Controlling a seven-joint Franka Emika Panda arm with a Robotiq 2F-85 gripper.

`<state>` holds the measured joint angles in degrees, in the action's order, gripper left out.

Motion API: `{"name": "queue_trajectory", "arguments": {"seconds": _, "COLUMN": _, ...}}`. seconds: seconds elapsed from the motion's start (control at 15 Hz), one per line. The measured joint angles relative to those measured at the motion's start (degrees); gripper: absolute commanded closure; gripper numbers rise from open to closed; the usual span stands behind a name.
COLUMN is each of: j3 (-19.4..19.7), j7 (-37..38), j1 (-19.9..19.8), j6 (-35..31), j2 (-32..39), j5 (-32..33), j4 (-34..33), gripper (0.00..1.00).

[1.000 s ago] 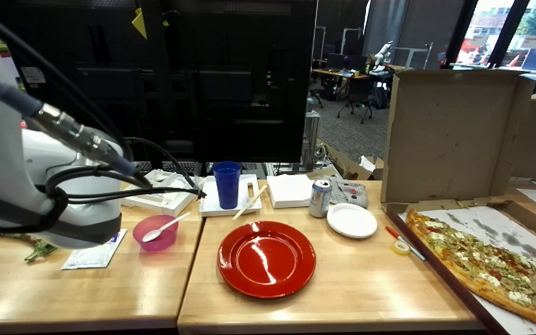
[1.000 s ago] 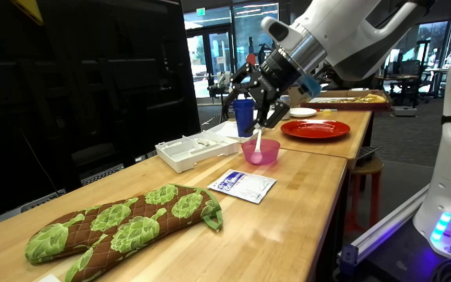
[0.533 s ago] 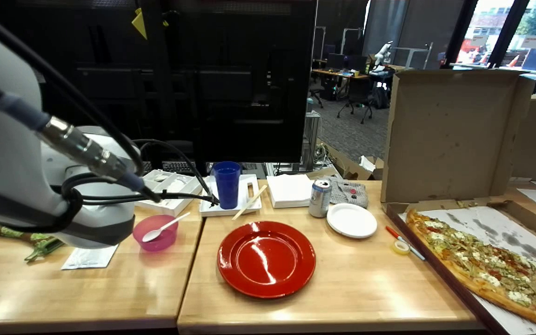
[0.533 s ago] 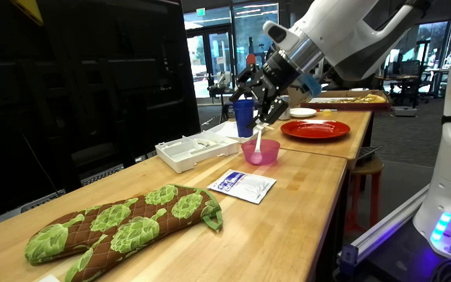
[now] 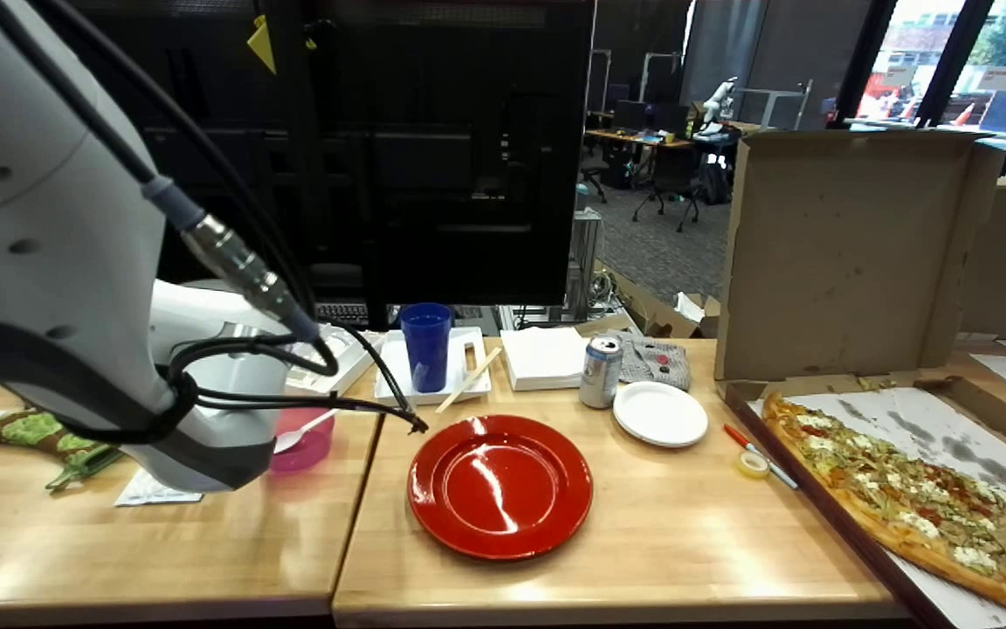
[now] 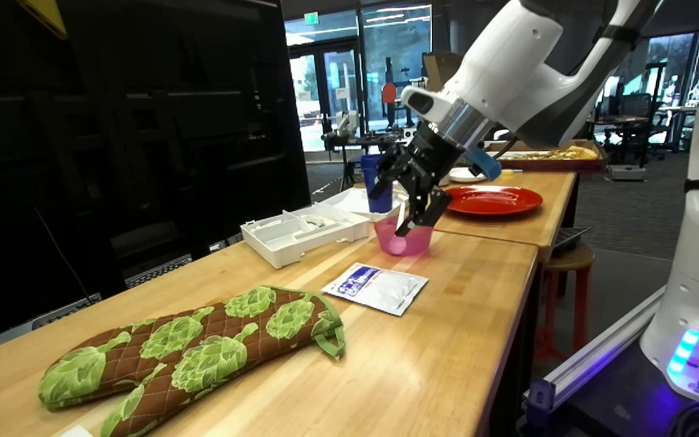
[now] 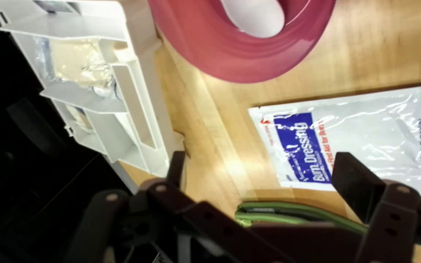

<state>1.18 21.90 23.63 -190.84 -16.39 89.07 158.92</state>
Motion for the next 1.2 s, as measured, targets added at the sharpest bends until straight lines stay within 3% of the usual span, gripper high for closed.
{"name": "queue_trajectory", "arguments": {"seconds": 0.07, "j3": 0.07, "j7": 0.00, "j1": 0.01, "j6": -0.01, "j2": 1.67, "j5": -0.02, "j4": -0.19, "gripper": 0.00}}
{"name": "queue_trajectory", "arguments": {"seconds": 0.2, "j3": -1.84, "j7": -5.20, "j1": -1.36, "j6": -0.16, "j2": 4.38, "j5": -6.77, "j4": 0.04, "gripper": 0.00}}
{"name": "queue_trajectory", "arguments": {"seconds": 0.33, "j3": -1.97, "j7": -5.81, "j1": -0.47, "j6": 0.03, "j2": 6.07, "j5": -7.50, "j4": -0.41, "gripper": 0.00}}
{"name": "queue_trajectory", "arguments": {"seconds": 0.47, "j3": -4.53, "j7": -9.64, "j1": -1.24, "j6": 0.07, "j2": 7.06, "j5": -13.45, "j4": 0.07, "gripper": 0.00}}
{"name": "queue_trajectory", "arguments": {"seconds": 1.2, "j3": -2.95, "j7": -9.91, "j1": 7.51, "j6": 5.65, "j2": 7.52, "j5": -18.66, "j4": -0.18, "gripper": 0.00}}
